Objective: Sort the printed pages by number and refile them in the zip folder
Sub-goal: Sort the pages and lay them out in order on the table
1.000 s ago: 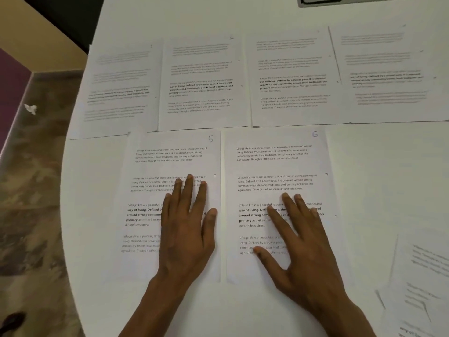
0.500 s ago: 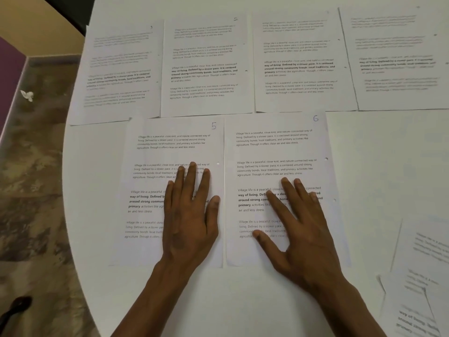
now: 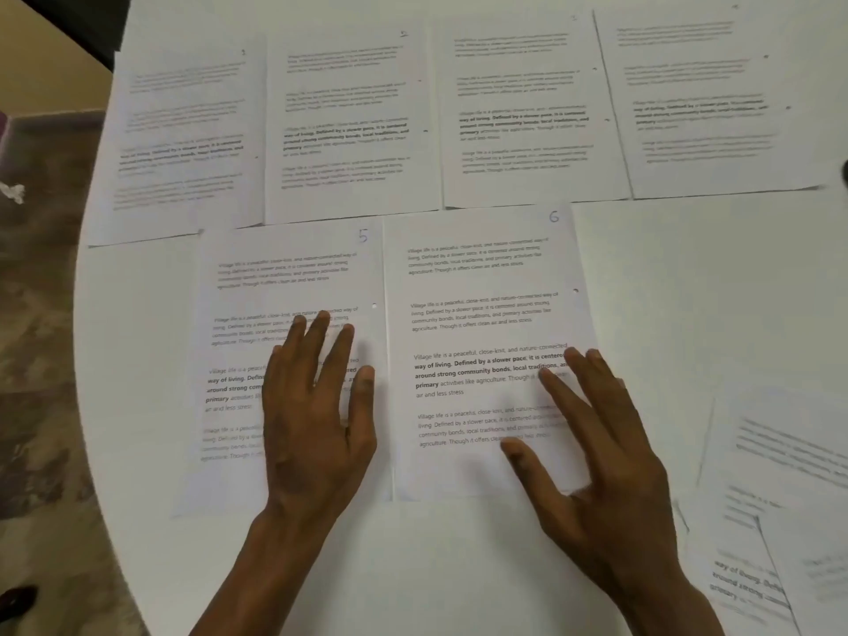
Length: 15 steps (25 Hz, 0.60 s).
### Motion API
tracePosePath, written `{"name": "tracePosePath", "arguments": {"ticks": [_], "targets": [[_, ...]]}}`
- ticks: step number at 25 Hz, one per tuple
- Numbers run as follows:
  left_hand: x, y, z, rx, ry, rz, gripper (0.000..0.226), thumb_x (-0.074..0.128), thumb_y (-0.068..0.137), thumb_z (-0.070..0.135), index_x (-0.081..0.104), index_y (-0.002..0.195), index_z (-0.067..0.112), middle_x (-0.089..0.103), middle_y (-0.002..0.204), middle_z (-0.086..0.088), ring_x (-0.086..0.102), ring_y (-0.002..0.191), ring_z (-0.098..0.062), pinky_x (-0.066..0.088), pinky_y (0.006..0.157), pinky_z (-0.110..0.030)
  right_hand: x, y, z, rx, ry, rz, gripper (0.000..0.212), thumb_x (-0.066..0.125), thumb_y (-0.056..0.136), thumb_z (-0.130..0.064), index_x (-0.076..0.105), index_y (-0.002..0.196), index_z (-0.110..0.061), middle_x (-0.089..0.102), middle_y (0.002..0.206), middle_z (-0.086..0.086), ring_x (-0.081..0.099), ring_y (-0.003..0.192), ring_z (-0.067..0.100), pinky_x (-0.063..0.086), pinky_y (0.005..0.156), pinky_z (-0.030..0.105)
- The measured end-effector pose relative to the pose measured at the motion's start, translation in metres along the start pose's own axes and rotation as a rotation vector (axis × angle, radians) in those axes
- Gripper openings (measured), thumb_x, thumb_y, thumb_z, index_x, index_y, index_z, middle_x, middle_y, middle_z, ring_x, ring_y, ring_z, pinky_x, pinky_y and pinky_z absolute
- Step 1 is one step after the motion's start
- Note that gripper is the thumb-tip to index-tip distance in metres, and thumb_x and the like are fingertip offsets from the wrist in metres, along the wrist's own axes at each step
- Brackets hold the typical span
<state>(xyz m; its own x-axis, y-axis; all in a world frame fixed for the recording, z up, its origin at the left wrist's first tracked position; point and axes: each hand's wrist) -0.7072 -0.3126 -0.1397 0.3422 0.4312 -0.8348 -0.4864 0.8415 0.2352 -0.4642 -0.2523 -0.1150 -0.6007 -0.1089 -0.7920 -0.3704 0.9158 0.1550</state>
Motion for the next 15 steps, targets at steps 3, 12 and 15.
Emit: {"name": "tracePosePath", "arguments": {"ticks": [3, 12, 15], "targets": [[-0.009, -0.002, 0.027, 0.022, -0.077, -0.003, 0.045, 0.05, 0.098, 0.034, 0.061, 0.132, 0.009, 0.05, 0.147, -0.007, 0.035, 0.145, -0.023, 0.037, 0.11, -0.057, -0.026, -0.023, 0.018, 0.15, -0.03, 0.123, 0.06, 0.061, 0.087, -0.051, 0.064, 0.132, -0.012, 0.051, 0.15, 0.001, 0.041, 0.144, 0.016, 0.048, 0.105, 0.054], [0.027, -0.047, 0.151, 0.186, -0.348, -0.183, 0.035, 0.066, 0.086, 0.025, 0.071, 0.119, 0.012, 0.065, 0.123, 0.002, 0.059, 0.117, -0.015, 0.05, 0.096, -0.033, -0.099, -0.114, 0.088, 0.489, -0.266, 0.316, 0.063, 0.062, 0.082, -0.051, 0.063, 0.131, -0.011, 0.051, 0.148, 0.004, 0.042, 0.143, 0.023, 0.045, 0.104, 0.061], [0.049, -0.069, 0.19, 0.246, -0.382, -0.357, 0.04, 0.066, 0.087, 0.032, 0.068, 0.124, 0.018, 0.063, 0.125, 0.005, 0.057, 0.118, -0.011, 0.051, 0.096, -0.032, -0.107, -0.141, 0.11, 0.583, -0.34, 0.271, 0.072, 0.059, 0.08, -0.059, 0.058, 0.137, -0.015, 0.042, 0.156, 0.006, 0.029, 0.15, 0.025, 0.039, 0.108, 0.065]]}}
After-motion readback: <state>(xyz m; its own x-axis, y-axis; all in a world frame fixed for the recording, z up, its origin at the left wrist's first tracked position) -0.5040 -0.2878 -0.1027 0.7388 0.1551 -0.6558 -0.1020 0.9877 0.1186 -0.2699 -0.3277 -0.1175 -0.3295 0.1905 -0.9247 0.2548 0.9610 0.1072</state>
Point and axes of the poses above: each hand's wrist, its own y-axis towards the middle knuckle, its own x-axis out of the palm, z = x × y
